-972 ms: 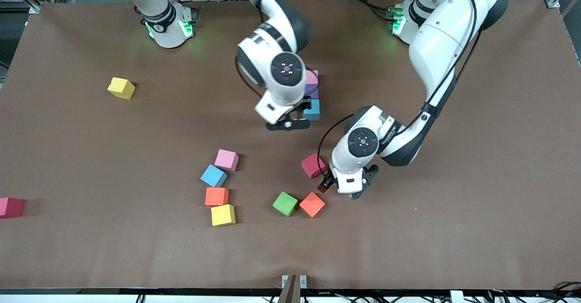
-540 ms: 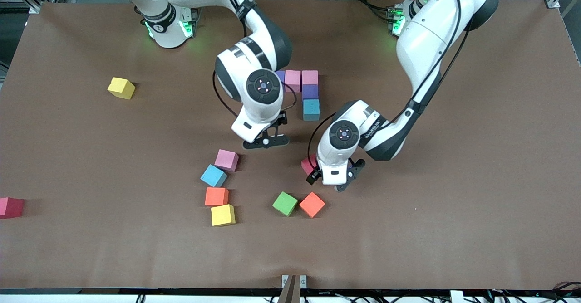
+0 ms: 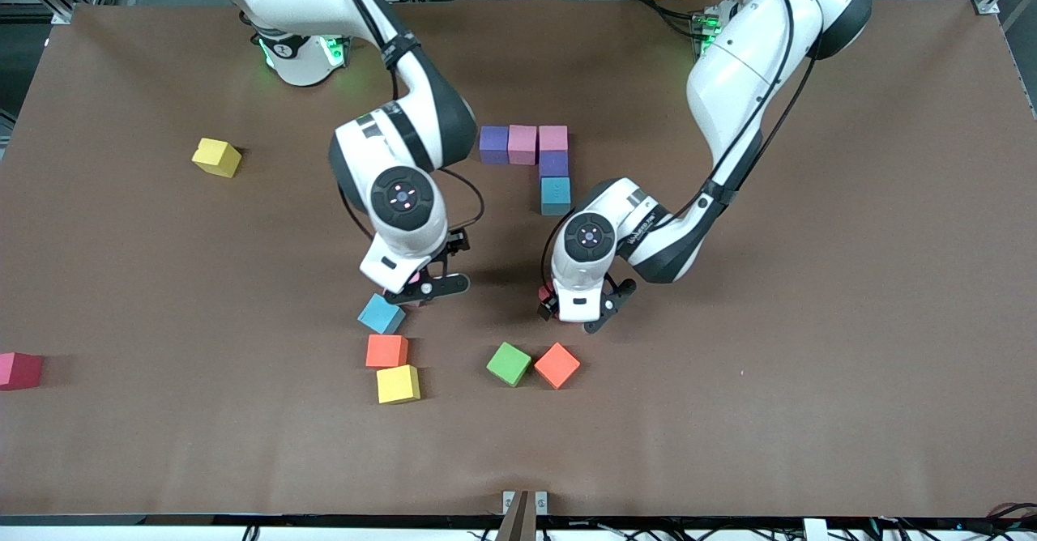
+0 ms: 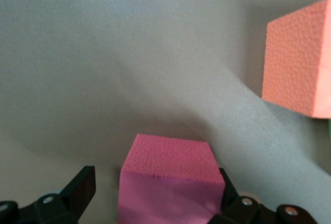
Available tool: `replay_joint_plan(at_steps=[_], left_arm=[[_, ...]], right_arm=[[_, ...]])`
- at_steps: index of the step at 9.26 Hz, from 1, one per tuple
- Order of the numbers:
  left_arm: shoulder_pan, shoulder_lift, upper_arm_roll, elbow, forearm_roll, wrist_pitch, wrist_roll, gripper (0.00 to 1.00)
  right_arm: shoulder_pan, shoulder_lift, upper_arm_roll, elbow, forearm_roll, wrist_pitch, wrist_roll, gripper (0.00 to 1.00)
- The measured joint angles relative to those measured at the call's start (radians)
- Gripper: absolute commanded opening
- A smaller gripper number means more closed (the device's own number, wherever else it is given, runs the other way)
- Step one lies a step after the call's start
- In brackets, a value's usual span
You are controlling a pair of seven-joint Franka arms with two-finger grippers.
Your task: Form number 2 with 11 blocks
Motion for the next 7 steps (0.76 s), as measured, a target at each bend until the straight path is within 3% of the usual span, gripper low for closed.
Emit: replay_joint_plan(at_steps=[1, 5, 7], left_arm=[[-0.008, 0.001, 0.004, 0.0, 0.0, 0.0, 0.003, 0.0], [-0.008, 0.002, 0.011, 0.003, 0.0, -0.005, 0.046, 0.0], [-0.003, -0.009, 0.012, 0.015, -0.056, -0.022, 0.046, 0.0]], right_arm=[[-0.019, -0.006, 0.0, 0.003, 0.012, 0.001, -0.052, 1.0], [-0.017, -0.082, 0.004, 0.016, 0.016, 0.0, -0.088, 1.0], [-0.018, -0.105, 0.004, 0.016, 0.016, -0.002, -0.089, 1.0]])
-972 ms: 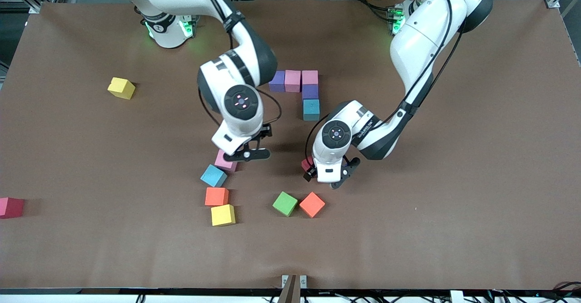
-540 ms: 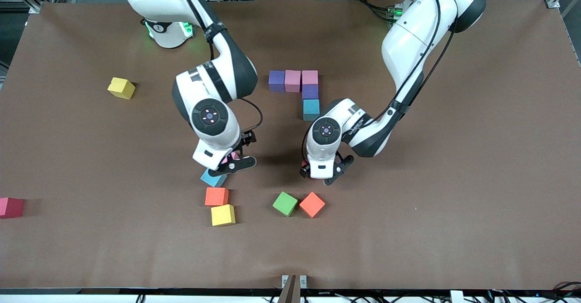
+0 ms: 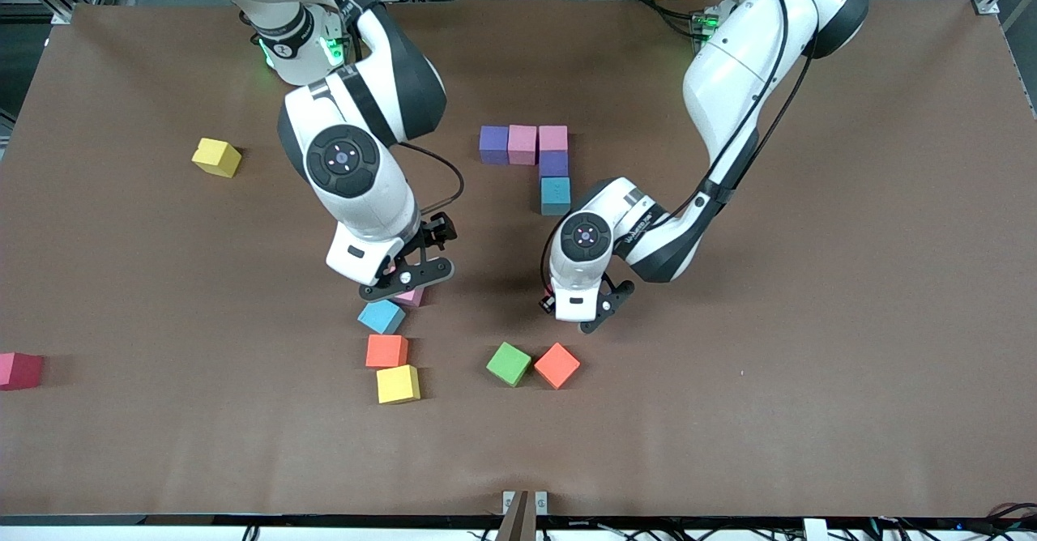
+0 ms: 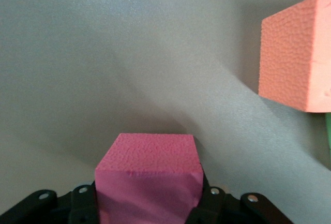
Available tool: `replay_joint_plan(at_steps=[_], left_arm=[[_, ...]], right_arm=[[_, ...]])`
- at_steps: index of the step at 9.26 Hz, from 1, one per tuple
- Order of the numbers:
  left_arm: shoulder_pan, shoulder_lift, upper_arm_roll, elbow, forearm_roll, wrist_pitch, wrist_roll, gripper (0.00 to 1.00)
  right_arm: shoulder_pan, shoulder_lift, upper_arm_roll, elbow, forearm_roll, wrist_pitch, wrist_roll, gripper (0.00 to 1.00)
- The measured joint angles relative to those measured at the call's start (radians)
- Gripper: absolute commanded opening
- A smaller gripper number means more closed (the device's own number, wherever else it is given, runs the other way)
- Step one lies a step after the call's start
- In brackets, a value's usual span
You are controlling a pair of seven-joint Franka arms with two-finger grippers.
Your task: Form number 2 with 11 blocks
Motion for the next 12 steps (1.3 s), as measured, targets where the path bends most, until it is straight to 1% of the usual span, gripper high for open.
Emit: replay_joint_plan(at_steps=[2, 4, 6, 10, 12], left_arm=[[0.001, -0.038, -0.001, 0.007, -0.048, -0.066, -0.052, 0.0], [-0.008, -0.081, -0.009, 0.005, -0.051, -0.13, -0.219, 0.0], [-0.049, -0.098, -0.014, -0.001, -0.051, -0.18, -0.386, 0.0], [-0.167, -0.098, -0.015, -0.034, -0.051, -0.194, -0.701, 0.0], [-0.212, -0.098, -0.015, -0.035, -0.051, -0.195, -0.83, 0.0]], right_arm=[[-0.001, 0.0, 0.0, -0.004, 0.0, 0.0, -0.001, 1.0], [-0.001, 0.0, 0.0, -0.004, 0.0, 0.002, -0.003, 1.0], [-0.003, 0.0, 0.0, -0.004, 0.0, 0.01, -0.003, 1.0], [-0.003, -0.001, -0.001, -0.004, 0.0, 0.014, -0.017, 1.0], [-0.003, -0.001, -0.001, -0.004, 0.0, 0.014, -0.019, 1.0]])
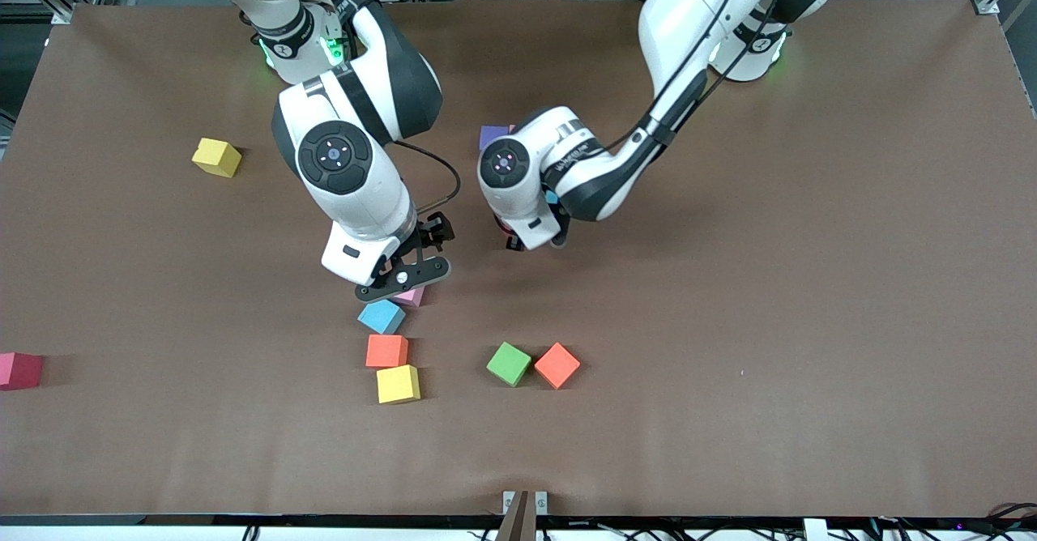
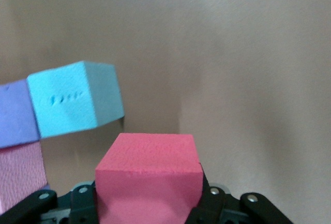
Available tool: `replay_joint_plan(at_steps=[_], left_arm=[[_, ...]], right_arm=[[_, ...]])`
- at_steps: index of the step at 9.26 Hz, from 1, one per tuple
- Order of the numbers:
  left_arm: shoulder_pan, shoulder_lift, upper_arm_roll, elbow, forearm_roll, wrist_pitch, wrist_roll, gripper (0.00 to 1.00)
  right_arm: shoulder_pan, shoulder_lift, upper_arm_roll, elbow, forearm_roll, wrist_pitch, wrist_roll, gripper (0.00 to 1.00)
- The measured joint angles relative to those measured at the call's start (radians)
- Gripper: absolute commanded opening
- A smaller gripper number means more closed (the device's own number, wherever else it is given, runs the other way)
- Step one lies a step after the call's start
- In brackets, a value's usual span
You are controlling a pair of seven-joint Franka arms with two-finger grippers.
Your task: Form number 2 with 11 blocks
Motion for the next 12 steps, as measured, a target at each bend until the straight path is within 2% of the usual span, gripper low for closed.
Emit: replay_joint_plan(at_steps=[4, 5, 7, 8, 10, 12], left_arm=[[-0.012, -0.01, -0.01, -0.019, 0.0, 0.013, -0.156, 0.0], [-0.009, -0.041, -0.016, -0.067, -0.003, 0.06, -0.166, 0.0], [-0.011, -0.164, -0.025, -0.247, -0.006, 0.189, -0.194, 0.0], [-0.01, -0.211, -0.025, -0.319, -0.007, 0.213, -0.2, 0.0], [0.017, -0.232, -0.02, -0.375, -0.008, 0.239, -0.206, 0.0], [0.063, -0.231, -0.018, -0.387, -0.008, 0.271, -0.205, 0.0]], right_arm=[[0.0, 0.0, 0.0, 0.0, 0.0, 0.0, -0.002, 1.0], [0.0, 0.0, 0.0, -0.001, 0.0, -0.001, -0.002, 1.0], [0.0, -0.001, 0.0, -0.002, 0.0, -0.001, -0.003, 1.0], [0.0, -0.001, 0.0, -0.002, 0.0, -0.001, -0.003, 1.0], [0.0, -0.001, 0.0, -0.002, 0.0, -0.001, -0.003, 1.0], [0.0, -0.001, 0.0, -0.002, 0.001, -0.001, -0.004, 1.0]])
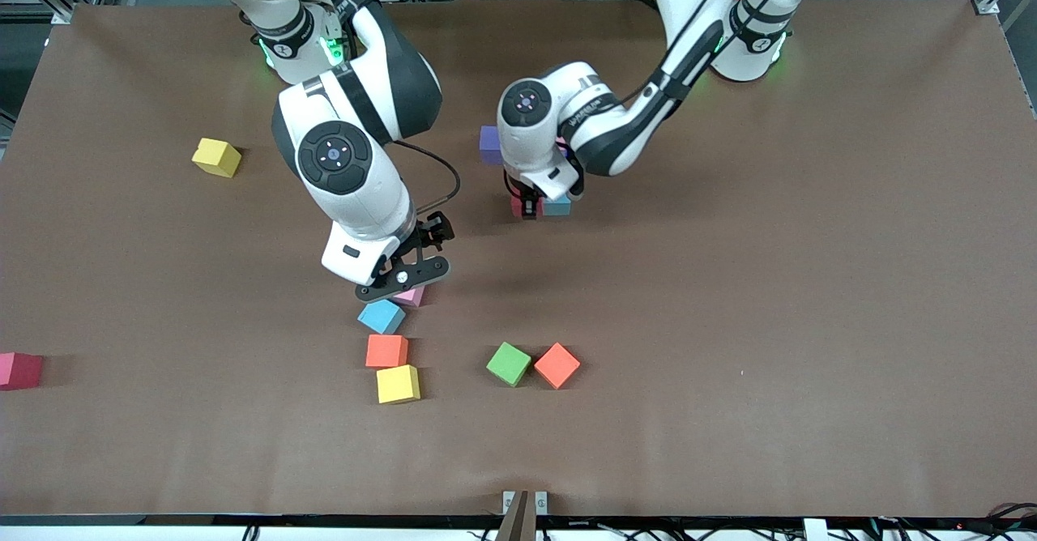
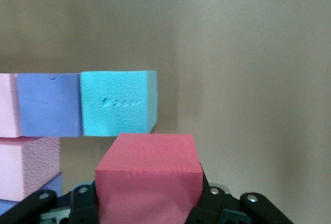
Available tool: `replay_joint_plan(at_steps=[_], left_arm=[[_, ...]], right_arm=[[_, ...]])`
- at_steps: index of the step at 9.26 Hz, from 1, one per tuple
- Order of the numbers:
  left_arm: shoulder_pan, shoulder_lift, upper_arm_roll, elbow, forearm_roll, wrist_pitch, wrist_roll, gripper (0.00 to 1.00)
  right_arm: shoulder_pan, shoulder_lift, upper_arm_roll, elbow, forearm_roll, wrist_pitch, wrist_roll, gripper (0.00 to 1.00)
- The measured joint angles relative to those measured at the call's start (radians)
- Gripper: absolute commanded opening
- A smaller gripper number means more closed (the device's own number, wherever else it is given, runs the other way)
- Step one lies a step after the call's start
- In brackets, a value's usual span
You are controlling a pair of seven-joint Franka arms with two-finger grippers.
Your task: Form number 2 with 11 blocks
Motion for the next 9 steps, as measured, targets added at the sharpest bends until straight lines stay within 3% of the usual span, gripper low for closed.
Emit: replay_joint_plan(at_steps=[9], left_arm=[[-0.021, 0.032, -0.006, -0.011, -0.016, 0.034, 0.0, 0.0]], right_arm=[[0.0, -0.003, 0.0, 0.0, 0.0, 0.0, -0.003, 1.0]])
